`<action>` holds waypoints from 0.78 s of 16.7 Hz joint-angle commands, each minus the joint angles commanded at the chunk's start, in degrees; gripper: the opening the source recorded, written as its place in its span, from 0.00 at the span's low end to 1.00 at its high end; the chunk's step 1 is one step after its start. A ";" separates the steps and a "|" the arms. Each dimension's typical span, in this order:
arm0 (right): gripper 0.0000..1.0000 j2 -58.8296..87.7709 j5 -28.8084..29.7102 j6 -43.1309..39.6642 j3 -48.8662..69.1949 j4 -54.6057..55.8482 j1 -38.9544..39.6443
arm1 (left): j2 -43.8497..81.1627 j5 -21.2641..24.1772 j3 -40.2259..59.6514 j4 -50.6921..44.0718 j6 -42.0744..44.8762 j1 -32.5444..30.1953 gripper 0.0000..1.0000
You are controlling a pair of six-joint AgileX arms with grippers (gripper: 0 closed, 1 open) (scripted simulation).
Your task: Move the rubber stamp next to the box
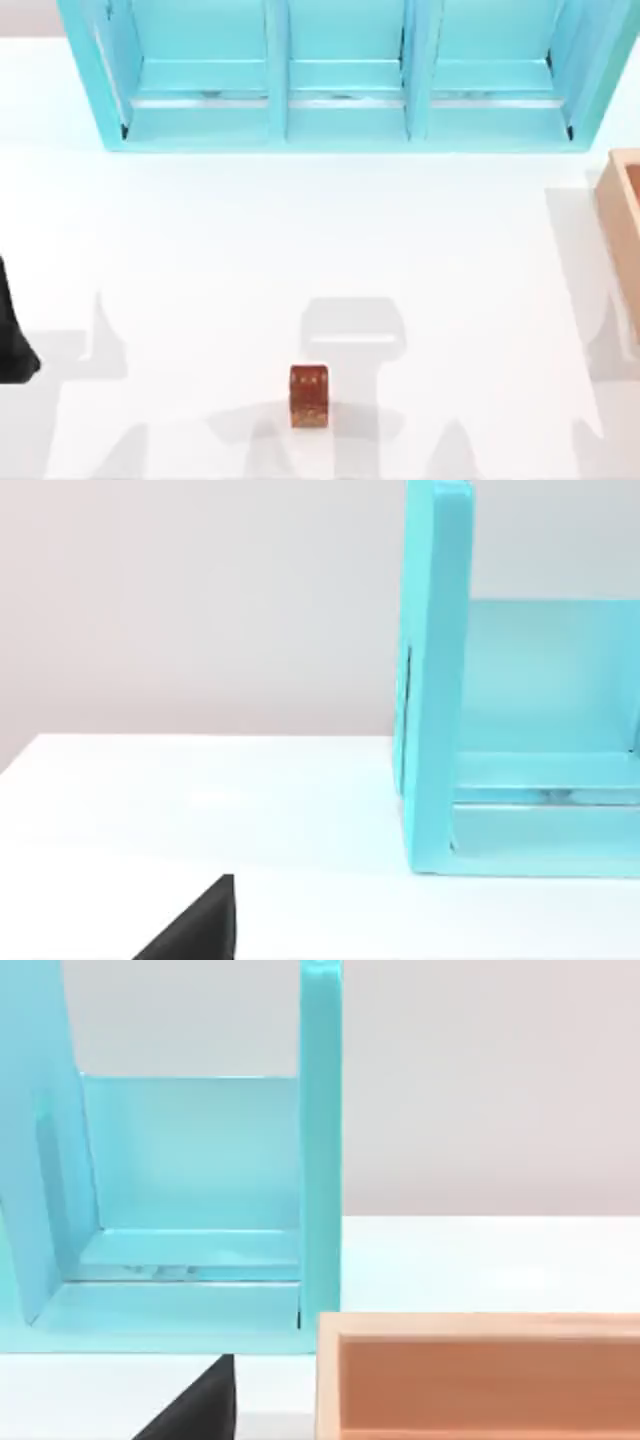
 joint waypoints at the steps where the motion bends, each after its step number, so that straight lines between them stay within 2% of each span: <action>1: 1.00 0.00 0.00 0.00 0.00 0.00 0.00 | 0.00 0.00 0.00 0.00 0.00 0.00 1.00; 4: 1.00 1.74 0.01 1.43 1.75 -1.44 1.69 | 0.00 0.00 0.00 0.00 0.00 0.00 1.00; 7: 1.00 8.90 0.14 6.66 8.79 -6.82 7.72 | 0.00 0.00 0.00 0.00 0.00 0.00 1.00; 13: 1.00 39.05 0.69 23.14 35.19 -25.94 25.80 | 0.00 0.00 0.00 0.00 0.00 0.00 1.00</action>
